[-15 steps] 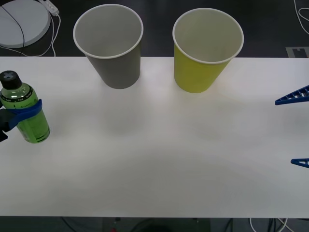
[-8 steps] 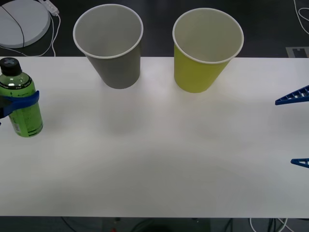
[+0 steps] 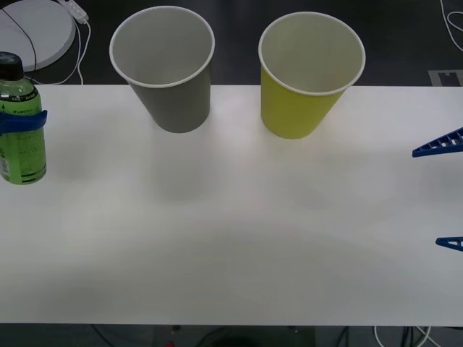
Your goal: Put the can into the green bin and the plastic bottle into the gray bin
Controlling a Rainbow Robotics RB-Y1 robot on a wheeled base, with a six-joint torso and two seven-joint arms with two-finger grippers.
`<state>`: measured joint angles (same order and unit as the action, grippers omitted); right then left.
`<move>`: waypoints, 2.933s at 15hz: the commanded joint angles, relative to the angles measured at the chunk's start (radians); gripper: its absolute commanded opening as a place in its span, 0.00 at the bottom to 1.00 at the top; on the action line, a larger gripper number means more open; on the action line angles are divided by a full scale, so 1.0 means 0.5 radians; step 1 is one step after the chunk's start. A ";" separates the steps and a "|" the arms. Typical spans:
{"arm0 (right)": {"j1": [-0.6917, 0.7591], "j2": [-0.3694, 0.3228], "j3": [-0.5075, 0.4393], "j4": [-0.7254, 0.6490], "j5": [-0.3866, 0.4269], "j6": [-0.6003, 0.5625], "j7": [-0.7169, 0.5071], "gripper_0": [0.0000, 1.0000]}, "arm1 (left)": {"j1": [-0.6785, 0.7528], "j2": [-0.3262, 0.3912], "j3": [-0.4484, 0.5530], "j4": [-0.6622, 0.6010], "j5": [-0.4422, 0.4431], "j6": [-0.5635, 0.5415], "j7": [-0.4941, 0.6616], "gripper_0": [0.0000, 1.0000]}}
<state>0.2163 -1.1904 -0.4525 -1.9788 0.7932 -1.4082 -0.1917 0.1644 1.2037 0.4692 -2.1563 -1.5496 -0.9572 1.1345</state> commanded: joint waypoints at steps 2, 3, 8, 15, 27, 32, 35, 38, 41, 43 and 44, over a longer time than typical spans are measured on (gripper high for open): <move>0.000 0.000 0.000 0.000 0.000 0.000 0.000 1.00 | -0.252 0.029 -0.171 0.100 -0.039 -0.055 0.007 0.00; 0.000 0.000 0.000 0.000 0.000 0.000 0.000 1.00 | -0.304 0.038 -0.217 0.116 -0.046 -0.055 0.014 0.00; 0.000 0.000 0.000 0.000 0.000 0.000 0.000 1.00 | -0.682 0.053 -0.386 0.263 -0.088 -0.288 0.047 0.00; 0.000 0.000 0.000 0.000 0.000 0.000 0.000 1.00 | -1.148 0.053 -0.757 0.450 -0.131 -0.325 0.084 0.00; 0.000 0.000 0.000 0.000 0.000 0.000 0.000 1.00 | -1.976 0.053 -1.260 0.876 -0.122 -0.715 0.096 0.00; 0.000 0.000 0.000 0.000 0.000 0.000 0.000 1.00 | -2.424 0.007 -1.573 1.153 -0.110 -0.868 0.087 0.00; 0.000 0.000 0.000 0.000 0.000 0.000 0.000 1.00 | -2.599 -0.085 -1.702 1.312 -0.131 -0.890 0.066 0.00; 0.000 0.000 0.000 0.000 0.000 0.000 0.000 1.00 | -2.768 -0.155 -1.853 1.462 -0.153 -0.893 0.038 0.00; 0.000 0.000 0.000 0.000 0.000 0.000 0.000 1.00 | -2.933 -0.241 -1.985 1.628 -0.165 -0.893 0.010 0.00; 0.000 0.000 0.000 0.000 0.000 0.000 0.000 1.00 | -3.041 -0.303 -2.052 1.729 -0.184 -0.914 0.010 0.00; 0.000 0.000 0.000 0.000 0.000 0.000 0.000 1.00 | -3.087 -0.343 -2.061 1.788 -0.199 -0.936 0.007 0.00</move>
<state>0.2163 -1.1904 -0.4525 -1.9788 0.7930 -1.4082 -0.1917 -1.3623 1.0462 -0.5572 -1.2829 -1.6435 -1.4177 1.1394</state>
